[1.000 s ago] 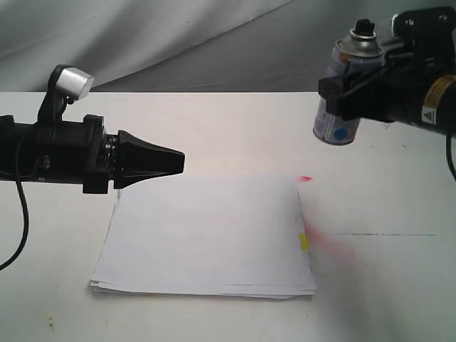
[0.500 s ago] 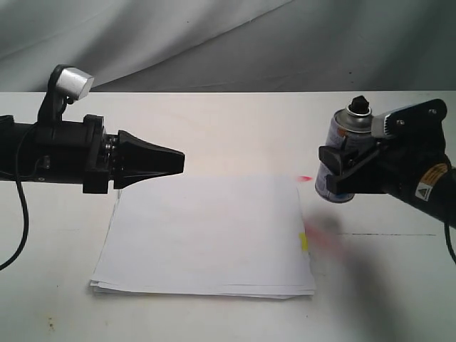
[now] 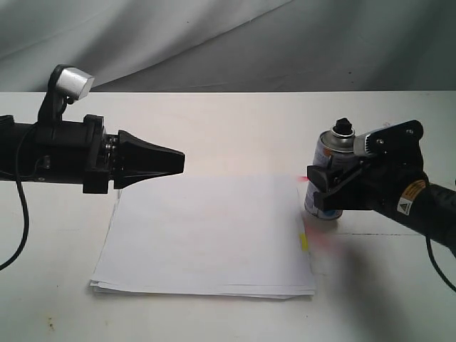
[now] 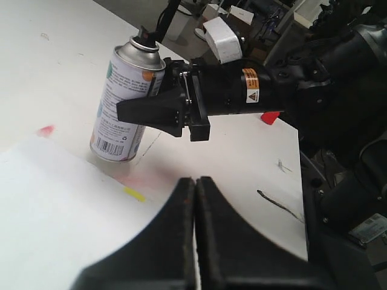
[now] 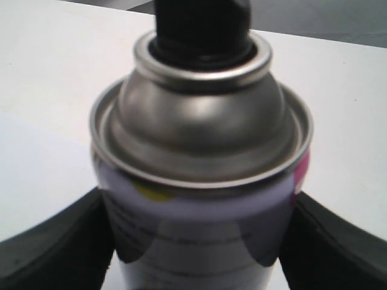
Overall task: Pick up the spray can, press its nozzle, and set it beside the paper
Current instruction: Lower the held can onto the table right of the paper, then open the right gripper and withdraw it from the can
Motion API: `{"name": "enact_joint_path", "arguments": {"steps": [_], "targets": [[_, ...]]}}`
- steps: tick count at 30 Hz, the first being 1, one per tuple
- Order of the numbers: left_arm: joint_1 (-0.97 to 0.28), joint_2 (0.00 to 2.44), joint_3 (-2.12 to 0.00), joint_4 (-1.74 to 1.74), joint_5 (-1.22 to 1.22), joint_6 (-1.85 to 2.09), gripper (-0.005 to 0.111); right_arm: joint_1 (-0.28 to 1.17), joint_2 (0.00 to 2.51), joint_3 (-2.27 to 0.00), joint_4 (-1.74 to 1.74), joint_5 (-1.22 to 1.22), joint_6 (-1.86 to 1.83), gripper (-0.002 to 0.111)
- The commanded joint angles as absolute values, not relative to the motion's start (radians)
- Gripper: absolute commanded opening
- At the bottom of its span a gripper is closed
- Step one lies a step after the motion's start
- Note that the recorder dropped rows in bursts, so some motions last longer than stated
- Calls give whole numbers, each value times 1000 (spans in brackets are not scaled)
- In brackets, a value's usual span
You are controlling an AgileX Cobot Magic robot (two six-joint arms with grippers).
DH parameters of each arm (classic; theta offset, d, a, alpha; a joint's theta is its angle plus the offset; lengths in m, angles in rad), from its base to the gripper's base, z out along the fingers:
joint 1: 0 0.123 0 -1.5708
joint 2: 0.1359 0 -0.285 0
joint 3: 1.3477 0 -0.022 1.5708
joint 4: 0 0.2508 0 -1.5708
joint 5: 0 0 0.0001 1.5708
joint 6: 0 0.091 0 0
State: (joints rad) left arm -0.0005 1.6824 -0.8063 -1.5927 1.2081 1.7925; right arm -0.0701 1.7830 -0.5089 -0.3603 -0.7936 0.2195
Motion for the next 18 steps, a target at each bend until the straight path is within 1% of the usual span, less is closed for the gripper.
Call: {"name": "enact_joint_path", "arguments": {"steps": [1,6,18], "targets": [[0,1674,-802,-1596,1221,1788,0,-68,1775,-509,-350,-844,209,0],[0,1674,-802,-1596,1221,1788,0,-68,1775,-509,-348,-793,205,0],[0,1674,-802,-1596,1221,1790,0,-68,1775,-502,-356,-767,138,0]]}}
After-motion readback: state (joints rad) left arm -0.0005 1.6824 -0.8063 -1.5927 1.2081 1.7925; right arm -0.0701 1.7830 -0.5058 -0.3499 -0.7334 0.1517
